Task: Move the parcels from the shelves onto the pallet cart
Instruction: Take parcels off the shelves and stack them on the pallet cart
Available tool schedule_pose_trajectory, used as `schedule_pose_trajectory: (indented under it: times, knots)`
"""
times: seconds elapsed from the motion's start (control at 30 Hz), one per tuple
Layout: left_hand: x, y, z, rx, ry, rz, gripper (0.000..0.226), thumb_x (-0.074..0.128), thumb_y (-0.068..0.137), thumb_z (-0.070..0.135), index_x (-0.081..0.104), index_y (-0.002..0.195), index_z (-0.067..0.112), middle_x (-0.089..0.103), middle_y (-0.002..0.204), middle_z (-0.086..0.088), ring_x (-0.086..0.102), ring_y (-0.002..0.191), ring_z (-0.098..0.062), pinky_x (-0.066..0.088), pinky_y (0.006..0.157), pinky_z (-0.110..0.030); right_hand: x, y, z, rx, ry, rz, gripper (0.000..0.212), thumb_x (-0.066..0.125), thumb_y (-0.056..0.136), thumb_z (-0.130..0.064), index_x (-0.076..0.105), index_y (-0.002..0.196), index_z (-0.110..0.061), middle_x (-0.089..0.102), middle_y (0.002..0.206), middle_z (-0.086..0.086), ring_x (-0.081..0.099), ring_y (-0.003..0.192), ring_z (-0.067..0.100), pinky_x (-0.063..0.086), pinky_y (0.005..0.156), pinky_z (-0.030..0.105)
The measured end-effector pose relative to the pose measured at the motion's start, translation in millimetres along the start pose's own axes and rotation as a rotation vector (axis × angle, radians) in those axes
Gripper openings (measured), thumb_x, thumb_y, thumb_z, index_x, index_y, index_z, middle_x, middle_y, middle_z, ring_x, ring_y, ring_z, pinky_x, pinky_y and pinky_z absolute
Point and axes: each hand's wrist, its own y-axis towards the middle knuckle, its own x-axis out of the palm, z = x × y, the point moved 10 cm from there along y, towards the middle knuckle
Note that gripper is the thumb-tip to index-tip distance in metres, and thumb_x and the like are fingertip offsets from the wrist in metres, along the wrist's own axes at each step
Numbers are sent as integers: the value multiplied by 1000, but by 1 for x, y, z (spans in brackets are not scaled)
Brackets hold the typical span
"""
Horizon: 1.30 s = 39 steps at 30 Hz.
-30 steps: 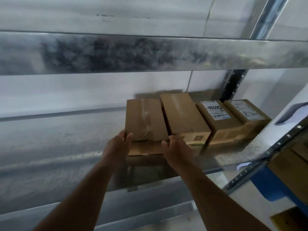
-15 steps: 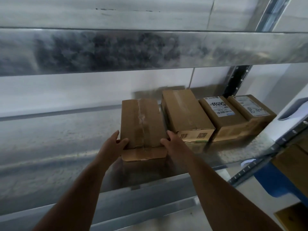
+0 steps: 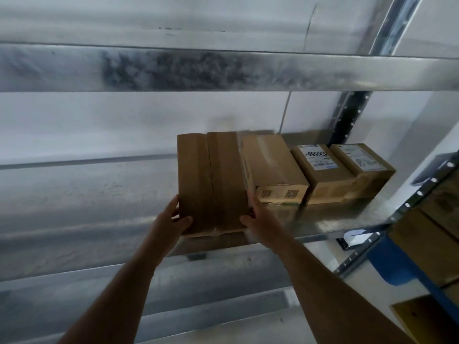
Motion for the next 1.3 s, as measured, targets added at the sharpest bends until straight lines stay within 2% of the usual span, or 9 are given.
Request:
schedule_pose_trajectory:
  times: [0.1,0.17,0.3,0.57,0.73,0.83,1.0,1.1,1.3]
  knots:
    - [7,-28,-1,23,-26,-5,57,54,89,0,40,133,33,62,104,7,66,91,-11,56,69,-20,-8,-32,-2,-45,6,20,72,52,93,-11,13,151,-25,38,147,8,43,128,21,43,102,41]
    - [16,-48,1,43,-31,-15,57,54,89,-1,41,129,38,63,107,6,65,96,-13,56,75,-24,-14,-56,-1,-83,10,41,70,52,93,-9,16,150,-27,38,144,-1,38,131,18,42,101,32]
    - [39,-87,10,69,5,-42,64,54,89,-1,33,141,29,60,118,-1,60,107,-18,52,84,-30,-23,-102,12,-79,6,58,71,49,95,-10,9,151,-27,34,150,0,32,131,8,34,102,26]
    - [79,-162,39,173,106,-85,62,53,91,6,28,143,29,52,129,-1,53,116,-22,48,94,-38,-46,-188,34,-26,7,154,65,47,97,-15,12,150,-32,41,147,1,43,131,20,37,99,26]
    - [102,-198,57,257,158,-105,64,56,91,11,27,144,32,48,126,6,51,109,-11,46,80,-20,-67,-246,31,-48,43,224,64,47,96,-11,17,149,-30,46,142,5,45,129,21,41,105,36]
    - [120,-214,64,292,184,-141,65,55,92,15,23,146,32,46,132,4,49,114,-14,45,87,-24,-82,-279,30,-51,72,275,64,47,96,-7,18,149,-28,47,141,5,44,130,22,39,107,46]
    - [160,-230,80,359,174,-220,64,56,92,19,24,144,38,46,132,6,48,113,-11,44,93,-33,-113,-329,41,-17,99,352,66,45,98,-9,12,148,-37,39,141,-12,38,135,18,33,104,25]
    - [191,-235,87,371,145,-272,66,59,90,22,22,138,49,43,124,13,47,106,-5,43,92,-33,-134,-361,55,29,138,441,71,45,97,-10,7,149,-40,37,147,-5,43,130,19,39,107,41]
    - [253,-253,113,471,163,-398,65,59,90,28,21,134,56,44,123,19,47,102,2,39,83,-23,-175,-421,68,31,89,638,75,48,97,-12,3,150,-39,31,149,-1,40,128,14,40,106,46]
